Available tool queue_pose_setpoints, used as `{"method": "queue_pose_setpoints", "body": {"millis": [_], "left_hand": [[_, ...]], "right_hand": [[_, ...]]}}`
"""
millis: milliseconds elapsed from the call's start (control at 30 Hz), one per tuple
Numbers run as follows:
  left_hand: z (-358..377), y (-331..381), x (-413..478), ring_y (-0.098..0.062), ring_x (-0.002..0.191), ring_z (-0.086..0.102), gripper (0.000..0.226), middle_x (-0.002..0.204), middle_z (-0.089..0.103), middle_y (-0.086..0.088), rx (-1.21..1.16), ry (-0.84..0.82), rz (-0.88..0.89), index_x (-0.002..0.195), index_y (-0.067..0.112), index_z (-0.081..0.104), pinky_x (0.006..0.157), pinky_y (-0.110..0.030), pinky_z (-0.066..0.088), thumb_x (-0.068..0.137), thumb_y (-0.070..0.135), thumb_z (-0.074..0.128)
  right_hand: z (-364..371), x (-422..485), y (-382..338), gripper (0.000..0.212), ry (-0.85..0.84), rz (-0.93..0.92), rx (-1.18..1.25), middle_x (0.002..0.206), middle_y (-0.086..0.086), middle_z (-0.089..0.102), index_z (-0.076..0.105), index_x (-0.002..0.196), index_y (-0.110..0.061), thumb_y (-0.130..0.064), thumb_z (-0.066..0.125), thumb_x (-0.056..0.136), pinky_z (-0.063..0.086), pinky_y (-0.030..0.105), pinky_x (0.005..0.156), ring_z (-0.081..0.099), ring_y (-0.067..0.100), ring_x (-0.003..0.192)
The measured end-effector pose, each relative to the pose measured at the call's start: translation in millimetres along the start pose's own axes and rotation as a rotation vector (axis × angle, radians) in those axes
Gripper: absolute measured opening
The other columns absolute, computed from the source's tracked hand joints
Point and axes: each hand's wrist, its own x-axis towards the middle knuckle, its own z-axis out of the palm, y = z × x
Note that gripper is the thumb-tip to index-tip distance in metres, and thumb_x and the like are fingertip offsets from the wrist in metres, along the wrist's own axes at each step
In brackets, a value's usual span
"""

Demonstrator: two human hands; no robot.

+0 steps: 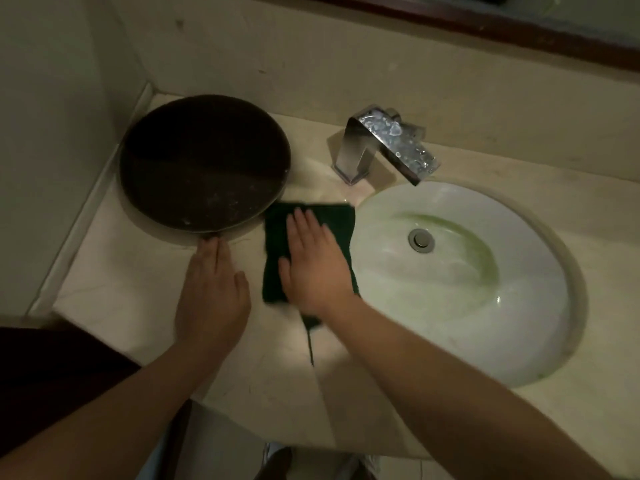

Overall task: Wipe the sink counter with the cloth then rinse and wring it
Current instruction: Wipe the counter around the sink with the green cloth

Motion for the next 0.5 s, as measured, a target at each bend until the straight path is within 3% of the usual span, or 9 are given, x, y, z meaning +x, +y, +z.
{"method": "queue_pose_setpoints", "body": {"millis": [133, 333, 400, 500], "left_hand": [[1, -3, 1, -0.033, 0.143, 0.027, 0.063, 0.155, 0.027, -0.022, 0.048, -0.008, 0.004, 0.149, -0.002, 0.024, 0.117, -0.042, 0.024, 0.094, 0.027, 0.028], [1, -2, 2, -0.034, 0.143, 0.026, 0.062, 0.155, 0.025, -0.024, 0.078, -0.015, 0.018, 0.149, -0.003, 0.022, 0.117, -0.045, 0.025, 0.095, 0.027, 0.028], [0, -1, 3, -0.034, 0.143, 0.025, 0.064, 0.155, 0.025, -0.024, 0.081, -0.026, 0.011, 0.149, -0.003, 0.021, 0.118, -0.044, 0.023, 0.094, 0.029, 0.025], [0, 0, 3, -0.035, 0.143, 0.024, 0.065, 0.154, 0.025, -0.026, 0.095, -0.031, 0.009, 0.149, -0.004, 0.022, 0.118, -0.044, 0.022, 0.093, 0.029, 0.024]], "right_hand": [[-10, 74, 40, 0.064, -0.021, 0.143, 0.041, 0.164, 0.009, 0.008, 0.011, 0.154, -0.007, -0.036, 0.026, 0.099, 0.002, 0.033, 0.121, 0.003, 0.021, 0.151], [-5, 31, 70, 0.057, 0.157, 0.138, 0.225, 0.160, 0.011, 0.022, 0.026, 0.151, -0.004, -0.020, 0.039, 0.098, 0.009, 0.032, 0.122, 0.014, 0.023, 0.149], [-3, 20, 84, 0.054, 0.191, 0.229, 0.288, 0.160, 0.013, 0.022, 0.026, 0.151, -0.004, -0.013, 0.039, 0.099, 0.020, 0.032, 0.119, 0.021, 0.027, 0.147], [-9, 36, 102, 0.041, 0.246, 0.462, 0.367, 0.146, 0.021, 0.039, 0.043, 0.135, 0.000, -0.007, 0.039, 0.095, 0.045, 0.046, 0.095, 0.046, 0.041, 0.124]]}}
